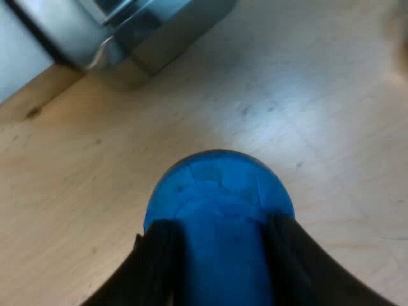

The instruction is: Grind coffee beans and then tamp

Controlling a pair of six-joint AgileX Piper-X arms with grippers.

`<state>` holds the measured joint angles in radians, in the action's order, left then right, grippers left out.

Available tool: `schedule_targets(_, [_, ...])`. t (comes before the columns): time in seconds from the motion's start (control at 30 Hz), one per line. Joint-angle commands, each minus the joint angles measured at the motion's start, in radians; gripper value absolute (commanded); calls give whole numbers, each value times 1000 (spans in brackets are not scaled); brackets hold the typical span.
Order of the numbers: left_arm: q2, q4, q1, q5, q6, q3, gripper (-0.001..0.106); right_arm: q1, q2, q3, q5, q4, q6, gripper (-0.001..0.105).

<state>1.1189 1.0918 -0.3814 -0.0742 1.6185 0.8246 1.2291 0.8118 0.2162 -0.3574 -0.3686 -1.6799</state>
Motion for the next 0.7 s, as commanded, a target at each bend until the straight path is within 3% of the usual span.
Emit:
schedule_targets(0.03, [-8,-21,47,11,-4,-24,1,-2,-7,2,-6,-10,-7,70])
schedule_targets(0.2, [-8,-101,110,11,-4,-95,1,-2,-7,2,-6,-10,-7,70])
schedule_targets(0.4, [-3,-213,112,11,12,-178,1,-2,-7,2,-6,-10,-7,70])
schedule_targets(0.7, [98,-309,112,-21,26,-207,1,-2,-7,2,-6,-10,-7,70])
